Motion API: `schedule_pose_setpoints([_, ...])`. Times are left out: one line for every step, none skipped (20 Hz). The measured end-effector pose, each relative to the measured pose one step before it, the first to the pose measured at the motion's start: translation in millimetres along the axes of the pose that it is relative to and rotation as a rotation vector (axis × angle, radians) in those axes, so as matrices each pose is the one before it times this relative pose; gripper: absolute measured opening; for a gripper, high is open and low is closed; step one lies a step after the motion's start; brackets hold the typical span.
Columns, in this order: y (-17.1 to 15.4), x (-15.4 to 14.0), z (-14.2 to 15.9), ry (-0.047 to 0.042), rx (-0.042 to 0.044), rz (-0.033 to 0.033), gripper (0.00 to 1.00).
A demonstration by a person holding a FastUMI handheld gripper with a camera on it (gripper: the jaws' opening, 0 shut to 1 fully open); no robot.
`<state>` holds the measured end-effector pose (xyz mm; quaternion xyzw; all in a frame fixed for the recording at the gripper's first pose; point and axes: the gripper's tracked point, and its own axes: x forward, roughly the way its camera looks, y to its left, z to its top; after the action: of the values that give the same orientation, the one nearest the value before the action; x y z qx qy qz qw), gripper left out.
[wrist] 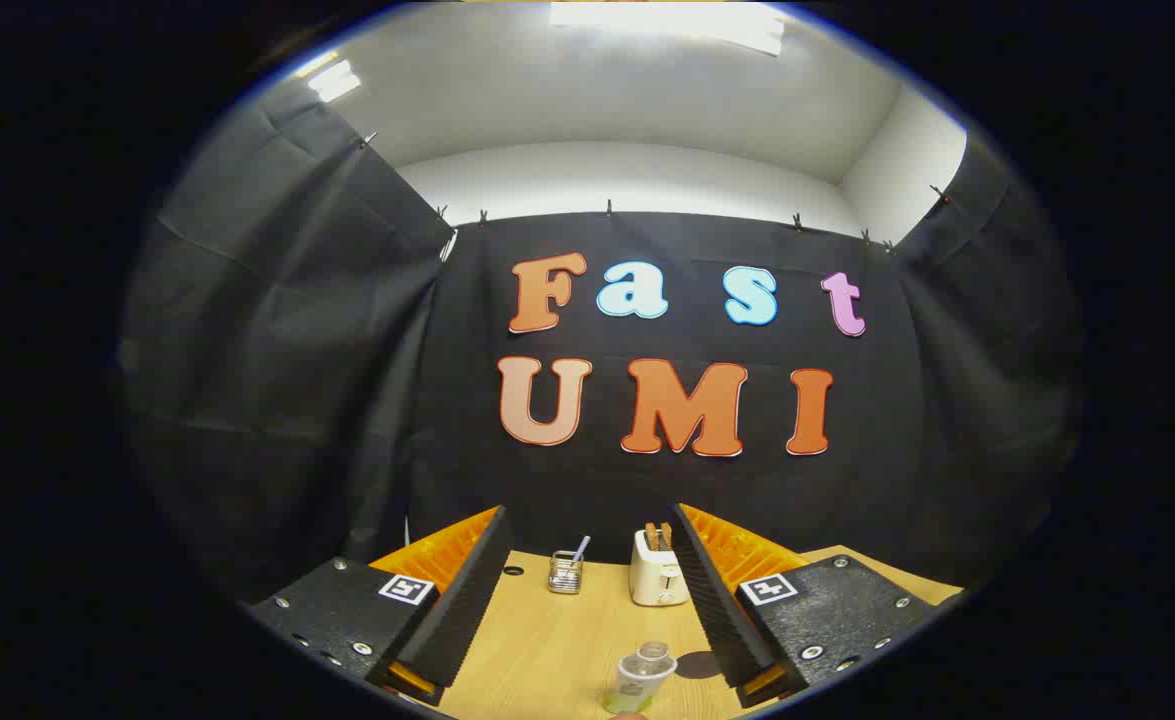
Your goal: Take the bottle from table, then pour the juice into the cup, finally place the bottle on the coaster
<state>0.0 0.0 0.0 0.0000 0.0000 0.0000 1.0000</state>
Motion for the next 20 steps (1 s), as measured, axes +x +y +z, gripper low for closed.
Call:
schedule_pose_setpoints([1.65, 0.39, 1.07, 0.00069, 0.00379, 0.00043, 0.95])
schedule_pose_setpoints([-0.87, 0.61, 1.33, 0.00107, 0.00685, -0.00107, 0.95])
schedule_pose_setpoints([-1.16, -2.04, 0.50, 0.00144, 0.00179, 0.00022, 0.95])
schedule_pose_setpoints([-0.66, -0.02, 0.68, -0.00039, 0.00245, 0.00205, 0.95])
schedule_pose_setpoints([1.17, -0.96, 1.64, -0.00019, 0.00550, 0.00391, 0.95])
schedule_pose_setpoints([-0.25, 0.75, 1.44, 0.00077, 0.00204, -0.00214, 0.95])
schedule_pose_setpoints([-3.04, 1.47, 0.97, -0.00040, -0.00595, -0.01043, 0.95])
schedule_pose_setpoints([-3.78, 1.07, 1.09, 0.00482, -0.01899, -0.01812, 0.95])
schedule_pose_setpoints([-4.52, -0.24, 0.92, 0.00512, -0.02423, -0.02284, 0.95])
schedule_pose_setpoints([-3.67, -1.05, 0.67, 0.00869, -0.02102, -0.01911, 0.95])
schedule_pose_setpoints([-1.54, -0.23, 1.20, 0.00400, -0.01219, -0.01694, 0.96])
schedule_pose_setpoints([0.42, 0.02, 1.37, -0.00193, -0.00419, -0.00695, 0.96])
schedule_pose_setpoints([3.04, 0.85, 3.64, -0.00633, 0.00588, 0.00346, 0.96])
schedule_pose_setpoints([2.98, -0.04, 1.44, -0.00552, 0.00933, 0.00909, 0.96])
schedule_pose_setpoints([0.10, -1.35, 1.03, -0.00857, 0.01380, 0.00849, 0.96])
schedule_pose_setpoints([-1.60, -0.45, -1.11, -0.00161, 0.00746, 0.00618, 0.95])
schedule_pose_setpoints([-3.78, 0.85, -1.95, 0.00112, 0.00497, -0.00802, 0.95])
schedule_pose_setpoints([-6.29, -0.99, -2.07, 0.00520, 0.00429, -0.01391, 0.95])
schedule_pose_setpoints([-3.87, -0.69, -1.24, 0.00474, 0.00560, -0.01002, 0.95])
schedule_pose_setpoints([0.20, -0.47, -1.05, -0.00007, 0.01060, -0.00032, 0.95])
